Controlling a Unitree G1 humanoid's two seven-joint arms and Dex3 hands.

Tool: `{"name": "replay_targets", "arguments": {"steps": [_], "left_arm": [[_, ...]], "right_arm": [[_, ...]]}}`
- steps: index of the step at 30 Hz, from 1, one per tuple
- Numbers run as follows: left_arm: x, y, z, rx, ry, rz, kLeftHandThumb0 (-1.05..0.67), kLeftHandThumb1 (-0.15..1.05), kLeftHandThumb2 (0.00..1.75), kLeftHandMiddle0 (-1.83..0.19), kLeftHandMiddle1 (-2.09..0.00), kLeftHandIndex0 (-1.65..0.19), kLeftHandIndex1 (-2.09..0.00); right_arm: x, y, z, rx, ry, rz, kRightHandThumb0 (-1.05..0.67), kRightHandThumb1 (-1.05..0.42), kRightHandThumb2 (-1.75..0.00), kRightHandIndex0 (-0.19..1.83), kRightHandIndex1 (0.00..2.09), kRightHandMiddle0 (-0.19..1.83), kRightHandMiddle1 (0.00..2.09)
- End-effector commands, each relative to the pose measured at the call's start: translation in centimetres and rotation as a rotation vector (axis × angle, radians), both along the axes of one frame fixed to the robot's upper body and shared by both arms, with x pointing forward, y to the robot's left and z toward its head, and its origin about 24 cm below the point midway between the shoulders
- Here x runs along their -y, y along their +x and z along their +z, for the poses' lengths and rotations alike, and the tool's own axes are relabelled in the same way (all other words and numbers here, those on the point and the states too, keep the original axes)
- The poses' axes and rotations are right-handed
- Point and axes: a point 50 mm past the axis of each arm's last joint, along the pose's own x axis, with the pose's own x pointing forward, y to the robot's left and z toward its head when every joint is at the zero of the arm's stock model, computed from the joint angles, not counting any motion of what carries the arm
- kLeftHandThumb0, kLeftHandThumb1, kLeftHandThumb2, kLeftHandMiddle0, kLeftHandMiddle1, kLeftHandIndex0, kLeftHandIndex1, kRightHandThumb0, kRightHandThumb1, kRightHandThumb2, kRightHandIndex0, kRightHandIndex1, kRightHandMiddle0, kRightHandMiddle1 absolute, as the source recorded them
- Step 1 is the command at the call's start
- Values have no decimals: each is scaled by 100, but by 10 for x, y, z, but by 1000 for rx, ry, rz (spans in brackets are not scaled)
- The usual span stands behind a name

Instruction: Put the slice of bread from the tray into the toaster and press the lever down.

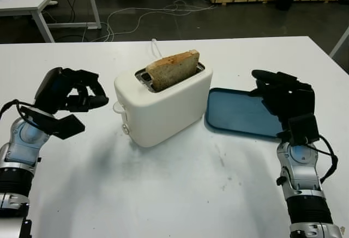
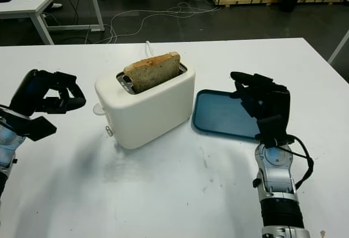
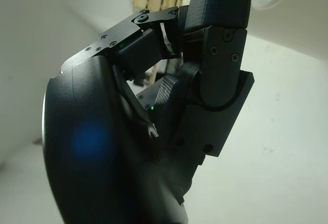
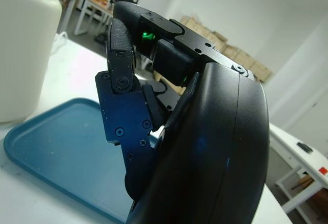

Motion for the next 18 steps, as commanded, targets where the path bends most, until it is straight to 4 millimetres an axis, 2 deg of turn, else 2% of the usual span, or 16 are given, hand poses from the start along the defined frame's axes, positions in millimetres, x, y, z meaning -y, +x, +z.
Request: {"name": "replay_targets", "arguments": {"steps": [1, 5, 9, 14, 18], "left_arm": [[4, -2, 6, 28, 44, -47, -105, 92, 38, -127, -142, -111, -85], [7, -6, 11, 44, 88, -88, -105, 92, 31, -122, -153, -105, -71], [10, -7, 13, 60, 130, -106, -105, 92, 34, -117, -164, -100, -63], [12, -6, 11, 45, 179, -109, -105, 92, 41, -112, -172, -92, -61], [13, -5, 11, 34, 209, -105, -105, 92, 51, -115, -174, -82, -72]], "right_arm": [[0, 3, 6, 27, -3, 1, -44, -92, -23, 92, 115, 123, 12], [0, 4, 5, 21, -10, 3, -44, -92, -23, 92, 116, 123, 13], [-1, 5, 4, 18, -8, 6, -44, -92, -23, 91, 117, 121, 12], [-1, 4, 3, 18, 4, 11, -45, -92, -23, 90, 117, 121, 12], [-1, 4, 3, 23, 11, 13, -45, -92, -22, 88, 116, 121, 12]]}}
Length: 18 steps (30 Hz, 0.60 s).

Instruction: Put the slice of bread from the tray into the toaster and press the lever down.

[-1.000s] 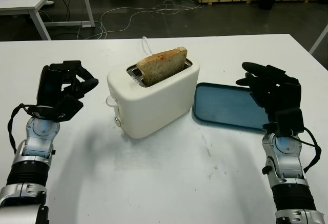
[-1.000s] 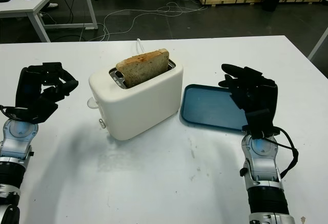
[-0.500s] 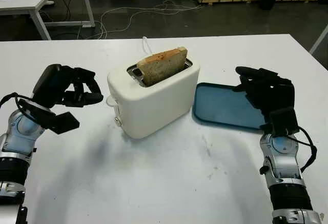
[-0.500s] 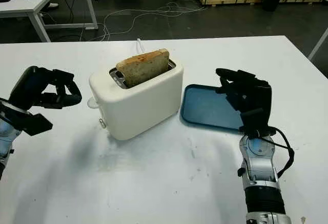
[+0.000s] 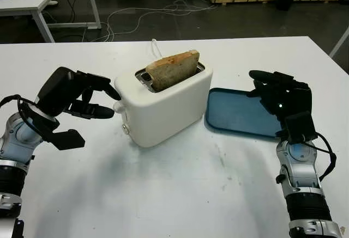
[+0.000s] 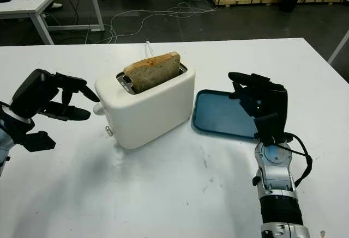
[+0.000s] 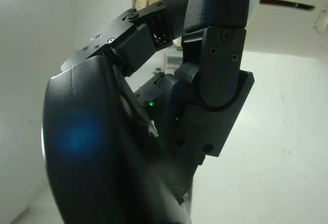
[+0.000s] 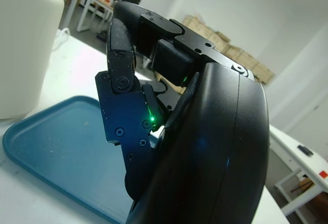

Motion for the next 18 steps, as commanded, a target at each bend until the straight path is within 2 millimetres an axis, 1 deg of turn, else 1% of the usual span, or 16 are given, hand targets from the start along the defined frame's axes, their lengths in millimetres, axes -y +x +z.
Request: {"name": "replay_targets", "arguments": {"steps": [1, 5, 8, 10, 13, 18], "left_arm": [[1, 1, 1, -11, 37, 0, -105, 92, 52, -115, -174, -81, -74], [1, 2, -1, -9, 77, 8, -105, 92, 55, -117, -175, -76, -83], [2, 2, -2, 16, 131, 24, -105, 92, 61, -121, -175, -64, -102], [3, 2, -3, 28, 154, 32, -105, 92, 63, -125, -175, -60, -110], [4, 2, -3, 30, 179, 36, -105, 92, 64, -129, -175, -57, -117], [6, 1, -4, 28, 179, 32, -105, 92, 63, -131, -175, -56, -119]], "right_arm": [[-1, 1, 3, 27, 11, 4, -45, -92, -22, 88, 116, 121, 12], [0, 1, 3, 25, 25, 10, -45, -92, -22, 89, 114, 121, 12], [-1, 1, 4, 27, 28, 10, -44, -92, -21, 90, 113, 121, 12], [-1, 0, 4, 33, 26, 13, -43, -92, -21, 90, 113, 121, 12], [0, 0, 4, 37, 21, 10, -44, -92, -22, 90, 112, 121, 12], [1, 0, 5, 43, 23, 10, -44, -92, -21, 91, 112, 121, 13]]}}
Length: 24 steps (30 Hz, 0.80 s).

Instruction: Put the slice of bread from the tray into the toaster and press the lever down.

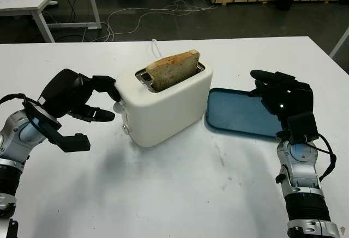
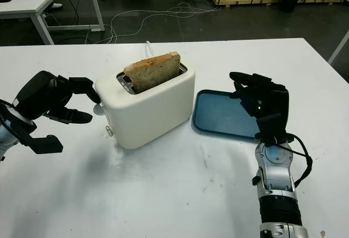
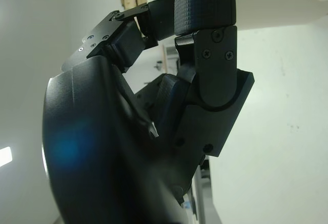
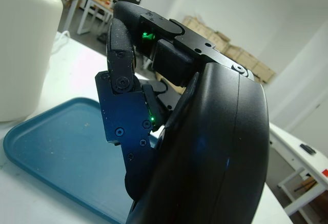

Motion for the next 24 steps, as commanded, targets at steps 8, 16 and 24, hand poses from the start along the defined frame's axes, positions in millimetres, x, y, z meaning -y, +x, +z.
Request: {"name": "replay_targets", "arguments": {"steps": [8, 16, 24], "left_arm": [[2, -3, 1, 4, -7, -20, -105, 92, 63, -131, -175, -56, -117], [4, -6, 1, 58, -68, -57, -105, 92, 67, -126, -175, -55, -114], [4, -7, -2, 82, -98, -73, -105, 92, 70, -123, -175, -51, -110]], "right_arm": [[0, 1, 5, 38, 11, 11, -43, -92, -21, 91, 114, 121, 14], [0, 2, 4, 31, 12, 11, -44, -92, -20, 91, 112, 121, 15], [0, 1, 4, 26, 17, 8, -43, -92, -20, 91, 111, 120, 15]]}}
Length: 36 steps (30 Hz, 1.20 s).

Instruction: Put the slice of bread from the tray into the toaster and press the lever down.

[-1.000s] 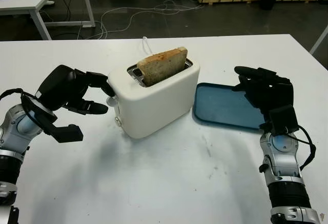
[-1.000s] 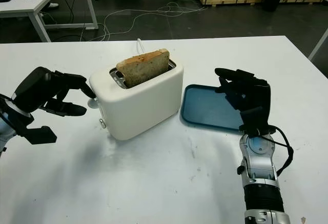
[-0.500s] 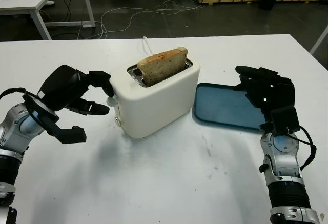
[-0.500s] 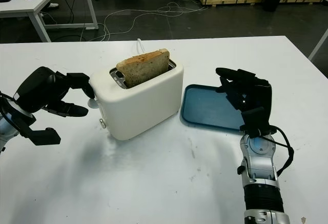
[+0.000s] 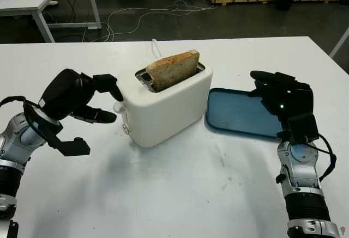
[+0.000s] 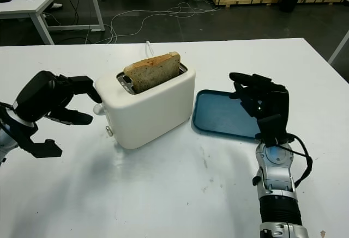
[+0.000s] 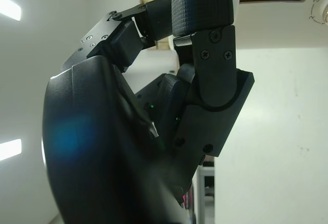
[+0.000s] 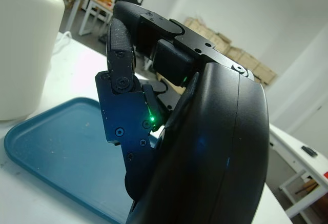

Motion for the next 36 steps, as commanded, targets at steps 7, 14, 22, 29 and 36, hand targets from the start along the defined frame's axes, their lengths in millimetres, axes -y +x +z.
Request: {"name": "replay_targets", "arguments": {"steps": [7, 14, 22, 29, 36], "left_arm": [[-1, -1, -11, -38, 42, 11, -105, 92, 70, -126, -175, -46, -111], [-3, -3, -18, -77, 96, 27, -105, 92, 69, -129, -175, -42, -116], [0, -6, -24, -91, 94, 10, -105, 92, 67, -125, -175, -45, -117], [-1, -8, -30, -106, 111, 22, -105, 92, 69, -126, -175, -48, -115], [-2, -10, -37, -157, 131, 28, -105, 92, 67, -127, -175, -51, -115]], "right_arm": [[0, 1, 5, 26, 12, 0, -43, -92, -20, 91, 113, 120, 15], [1, 1, 5, 19, 22, 5, -44, -92, -20, 91, 112, 120, 16], [2, 1, 5, 22, 21, 1, -43, -92, -20, 91, 110, 118, 17], [3, 1, 5, 15, 27, -2, -43, -92, -21, 92, 111, 118, 18], [3, 0, 4, 22, 31, 6, -43, -92, -21, 90, 109, 117, 18]]}}
